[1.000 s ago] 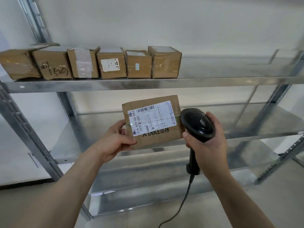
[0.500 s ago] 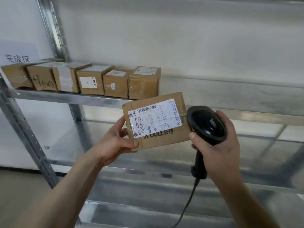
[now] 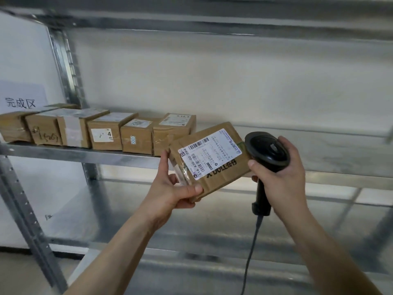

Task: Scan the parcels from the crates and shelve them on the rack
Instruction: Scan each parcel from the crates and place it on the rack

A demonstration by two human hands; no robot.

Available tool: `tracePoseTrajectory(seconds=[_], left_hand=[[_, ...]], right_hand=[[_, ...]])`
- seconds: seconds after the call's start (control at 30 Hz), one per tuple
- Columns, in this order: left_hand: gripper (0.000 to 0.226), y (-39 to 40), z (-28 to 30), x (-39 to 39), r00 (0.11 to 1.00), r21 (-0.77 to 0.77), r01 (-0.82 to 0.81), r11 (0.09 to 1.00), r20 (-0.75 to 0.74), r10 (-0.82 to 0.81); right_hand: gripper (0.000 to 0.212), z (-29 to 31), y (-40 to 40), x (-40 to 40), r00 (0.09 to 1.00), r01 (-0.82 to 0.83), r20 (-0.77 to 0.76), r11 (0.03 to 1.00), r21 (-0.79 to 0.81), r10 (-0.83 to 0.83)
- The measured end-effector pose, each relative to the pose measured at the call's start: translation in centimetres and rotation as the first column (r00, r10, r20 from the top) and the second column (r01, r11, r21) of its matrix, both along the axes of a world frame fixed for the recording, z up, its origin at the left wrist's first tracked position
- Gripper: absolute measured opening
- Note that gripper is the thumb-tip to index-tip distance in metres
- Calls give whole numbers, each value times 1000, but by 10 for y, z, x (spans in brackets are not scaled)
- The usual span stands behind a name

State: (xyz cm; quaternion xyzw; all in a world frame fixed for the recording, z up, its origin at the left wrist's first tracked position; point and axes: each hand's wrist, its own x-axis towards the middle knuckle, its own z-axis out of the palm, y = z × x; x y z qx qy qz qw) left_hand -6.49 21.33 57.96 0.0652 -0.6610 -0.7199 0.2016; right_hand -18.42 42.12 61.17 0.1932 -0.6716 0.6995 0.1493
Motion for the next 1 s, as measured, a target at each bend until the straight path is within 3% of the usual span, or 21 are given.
tracePoseTrajectory(seconds=[0.17,0.3,0.47,0.6,0.7,0.83,1.0], left_hand=[[134,4,9,-10,997,12,-58,998,-47,58],[122,11,13,-19,989,93,-130,987,-65,136],[111,29,17,-29,965,155,-242,958,-67,255],[110,41,18,-42,923,175,-375,910,-21,385],[84,51,21,-51,883,131,-463,877,-23,469],[74,51,21,-60,815,29,-579,815,20,579],[63,43,11,-68,680,-348,-689,636,-5,733]], right_hand=[[91,5,-13,-20,999,-14,31,999,-48,15],[91,10,-19,-36,997,-57,54,996,-67,61],[94,17,-27,-55,993,-112,30,993,-21,113],[84,20,-30,-61,988,-153,-20,988,17,153],[78,18,-28,-64,984,-173,-43,984,34,174],[80,14,-26,-65,972,-222,-66,974,42,224],[82,11,-26,-71,958,-262,-96,962,82,269]])
